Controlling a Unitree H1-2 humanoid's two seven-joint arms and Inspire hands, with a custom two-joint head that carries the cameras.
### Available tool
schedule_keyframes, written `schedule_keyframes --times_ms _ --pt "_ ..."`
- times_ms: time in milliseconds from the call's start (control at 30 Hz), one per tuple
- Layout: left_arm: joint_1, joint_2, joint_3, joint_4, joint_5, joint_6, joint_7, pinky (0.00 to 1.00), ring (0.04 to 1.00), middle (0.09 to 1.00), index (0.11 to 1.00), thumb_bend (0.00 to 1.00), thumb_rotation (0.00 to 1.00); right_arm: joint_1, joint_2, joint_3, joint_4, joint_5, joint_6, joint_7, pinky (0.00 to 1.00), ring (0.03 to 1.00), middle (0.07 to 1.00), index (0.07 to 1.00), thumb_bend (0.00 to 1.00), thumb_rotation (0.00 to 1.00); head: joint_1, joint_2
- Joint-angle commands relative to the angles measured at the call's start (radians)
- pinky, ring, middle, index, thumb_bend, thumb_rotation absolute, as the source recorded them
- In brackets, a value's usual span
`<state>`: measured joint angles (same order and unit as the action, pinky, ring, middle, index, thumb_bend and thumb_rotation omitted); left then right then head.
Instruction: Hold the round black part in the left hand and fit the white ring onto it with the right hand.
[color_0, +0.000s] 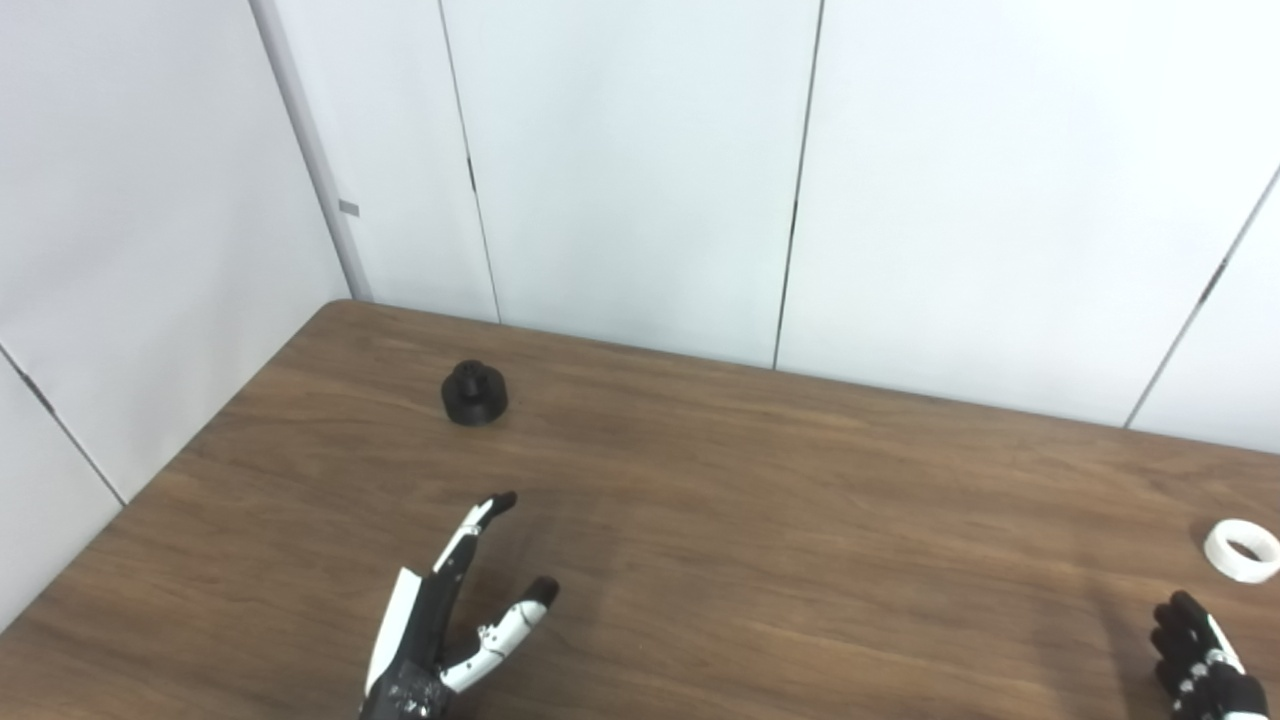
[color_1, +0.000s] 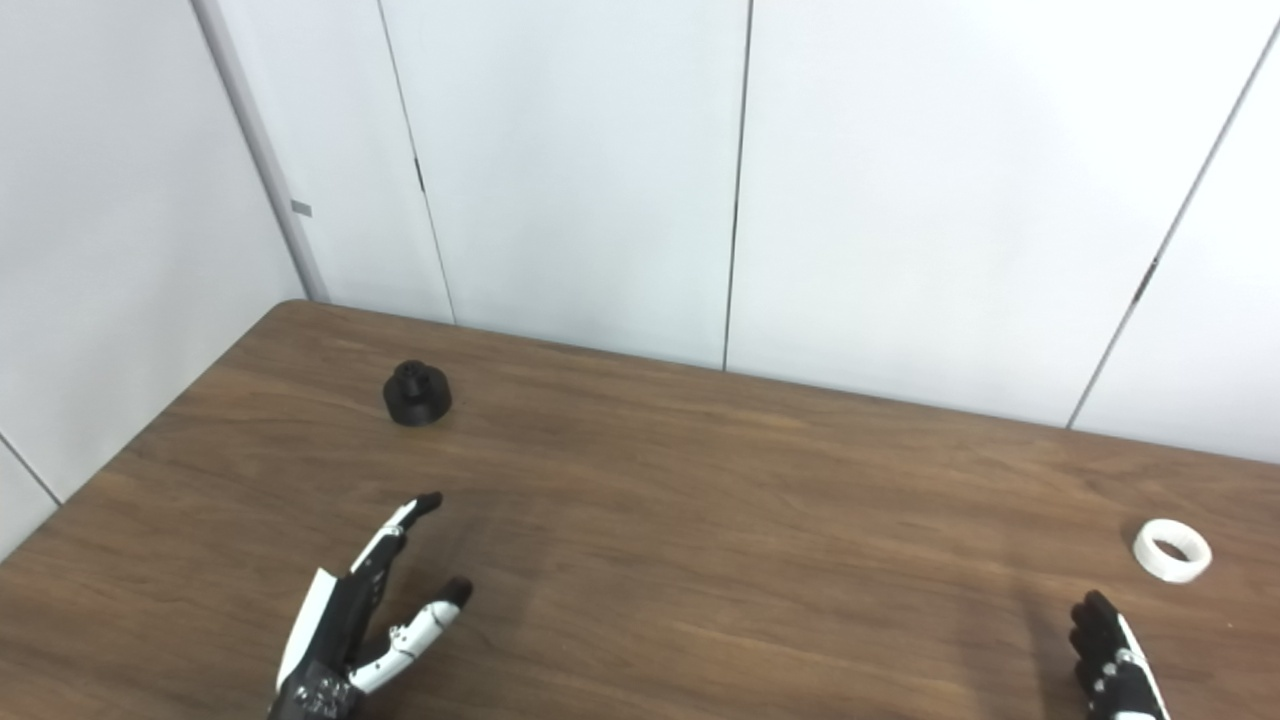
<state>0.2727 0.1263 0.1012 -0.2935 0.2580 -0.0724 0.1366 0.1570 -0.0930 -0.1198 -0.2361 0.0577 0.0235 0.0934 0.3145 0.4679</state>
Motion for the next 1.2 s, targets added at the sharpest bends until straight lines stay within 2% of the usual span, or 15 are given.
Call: schedule_keyframes --times_ms 0,133,267,367,433,500,633,800,933,1033,1167 --pt "-0.071 0.006 0.023 -0.069 0.097 0.055 0.020 1.00 0.994 0.961 0.921 0.82 0.38 0.019 -0.011 0.003 -0.021 -0.002 -0.057 -0.002 1.00 0.969 0.942 0.928 0.68 1.00 -0.002 0.003" --pt "-0.148 0.075 0.058 -0.104 0.170 0.165 -0.016 1.00 1.000 0.963 0.916 0.89 0.36 0.012 -0.010 0.008 -0.016 -0.009 -0.072 -0.004 1.00 0.971 0.943 0.929 0.69 1.00 -0.005 0.004" --pt "-0.237 0.139 0.107 -0.093 0.215 0.226 -0.019 1.00 1.000 0.951 0.884 0.92 0.33 0.008 -0.012 0.011 -0.007 -0.017 -0.084 -0.007 1.00 0.961 0.934 0.930 0.71 1.00 -0.006 0.005" --pt "-0.299 0.193 0.131 -0.065 0.235 0.291 -0.041 1.00 1.000 0.976 0.889 0.94 0.38 0.007 -0.011 0.012 -0.005 -0.015 -0.080 -0.008 1.00 0.956 0.926 0.928 0.71 1.00 -0.006 0.007" --pt "-0.335 0.218 0.141 -0.028 0.235 0.309 -0.040 1.00 1.000 0.982 0.882 0.95 0.37 0.006 -0.011 0.014 -0.007 -0.025 -0.073 -0.011 1.00 0.953 0.921 0.927 0.72 1.00 -0.006 0.009" --pt "-0.364 0.237 0.143 0.021 0.243 0.300 -0.022 1.00 1.000 0.976 0.875 0.95 0.35 0.006 -0.011 0.015 -0.008 -0.027 -0.077 -0.011 1.00 0.952 0.922 0.927 0.71 1.00 -0.004 0.010" --pt "-0.423 0.272 0.137 0.119 0.285 0.316 0.002 1.00 1.000 0.968 0.859 0.97 0.37 0.004 -0.007 0.013 -0.006 -0.011 -0.084 -0.009 1.00 0.958 0.931 0.931 0.69 1.00 -0.005 0.013" --pt "-0.488 0.307 0.120 0.211 0.314 0.348 0.000 1.00 1.000 0.971 0.855 0.99 0.40 0.004 -0.006 0.016 -0.009 -0.022 -0.078 -0.013 1.00 0.958 0.923 0.929 0.71 1.00 -0.007 0.015" --pt "-0.546 0.348 0.086 0.313 0.326 0.359 -0.016 1.00 1.000 0.977 0.869 1.00 0.43 0.006 -0.008 0.023 -0.015 -0.026 -0.068 -0.009 1.00 0.959 0.925 0.935 0.72 1.00 -0.012 0.018" --pt "-0.585 0.373 0.053 0.382 0.324 0.370 -0.028 1.00 1.000 0.986 0.880 1.00 0.45 0.004 -0.021 0.035 -0.016 -0.020 -0.072 0.010 1.00 0.992 0.963 0.969 0.73 1.00 -0.016 0.020" --pt "-0.631 0.390 0.014 0.464 0.323 0.397 -0.034 1.00 1.000 0.992 0.880 1.00 0.48 0.004 -0.020 0.034 -0.020 -0.010 -0.053 0.011 1.00 1.000 0.984 0.979 0.74 1.00 -0.020 0.021"
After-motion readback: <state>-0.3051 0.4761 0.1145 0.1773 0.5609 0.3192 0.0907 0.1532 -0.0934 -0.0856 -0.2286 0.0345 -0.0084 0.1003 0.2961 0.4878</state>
